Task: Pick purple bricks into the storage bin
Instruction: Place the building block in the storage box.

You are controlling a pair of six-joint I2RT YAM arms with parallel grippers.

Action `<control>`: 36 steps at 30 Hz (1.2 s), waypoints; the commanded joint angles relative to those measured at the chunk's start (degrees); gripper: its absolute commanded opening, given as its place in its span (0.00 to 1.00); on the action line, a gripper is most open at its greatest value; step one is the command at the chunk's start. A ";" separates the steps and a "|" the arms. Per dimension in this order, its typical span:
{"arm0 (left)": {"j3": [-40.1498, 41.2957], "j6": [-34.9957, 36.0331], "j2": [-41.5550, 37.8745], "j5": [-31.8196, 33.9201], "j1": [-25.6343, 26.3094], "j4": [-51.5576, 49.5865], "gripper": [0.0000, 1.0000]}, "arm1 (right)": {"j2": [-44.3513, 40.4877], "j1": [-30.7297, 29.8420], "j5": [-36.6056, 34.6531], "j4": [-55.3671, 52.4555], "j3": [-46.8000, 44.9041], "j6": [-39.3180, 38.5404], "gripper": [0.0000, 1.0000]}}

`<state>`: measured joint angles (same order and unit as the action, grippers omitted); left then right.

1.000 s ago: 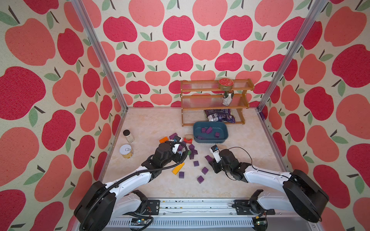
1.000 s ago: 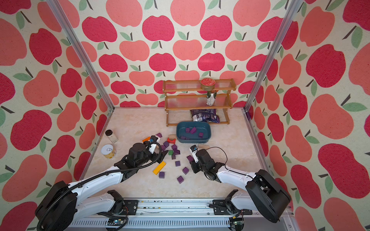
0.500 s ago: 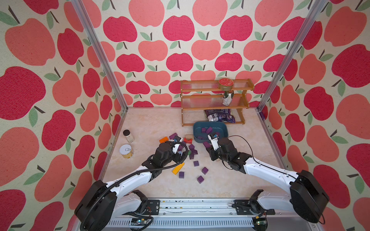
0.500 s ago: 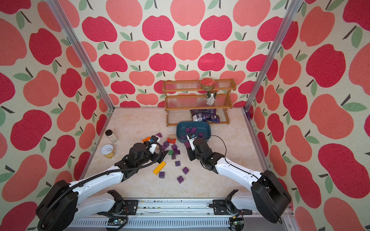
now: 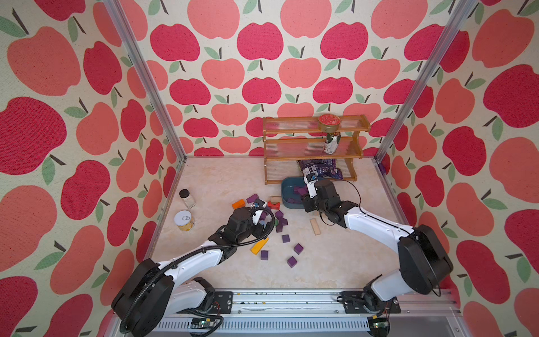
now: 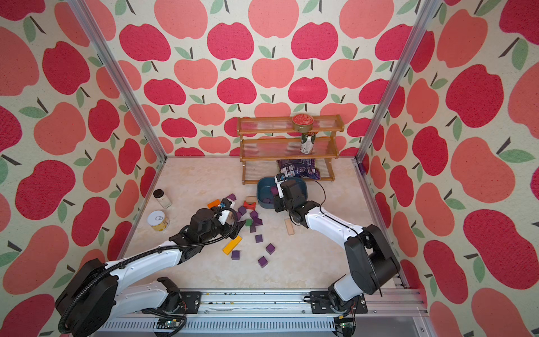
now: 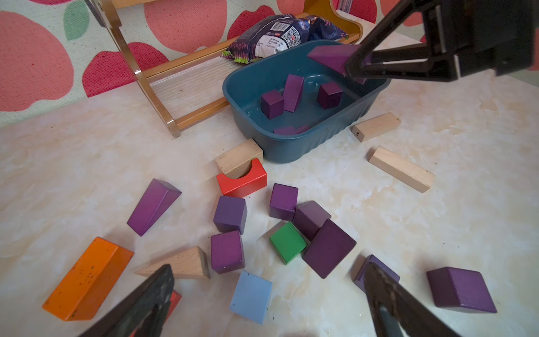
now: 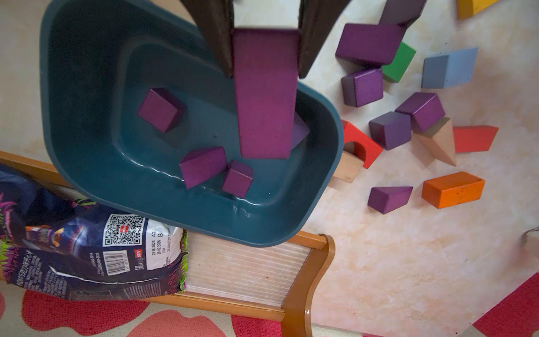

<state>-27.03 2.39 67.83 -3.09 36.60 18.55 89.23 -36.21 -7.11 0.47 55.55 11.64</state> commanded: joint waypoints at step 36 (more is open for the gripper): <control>-1.36 -2.39 -2.90 -5.08 -0.26 -0.52 0.99 | -9.15 -6.79 -0.14 -9.65 -3.21 7.20 0.71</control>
<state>-27.40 0.93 66.04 -6.98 36.60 18.52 83.68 -42.54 -5.54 -5.23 54.76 16.21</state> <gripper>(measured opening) 0.994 0.710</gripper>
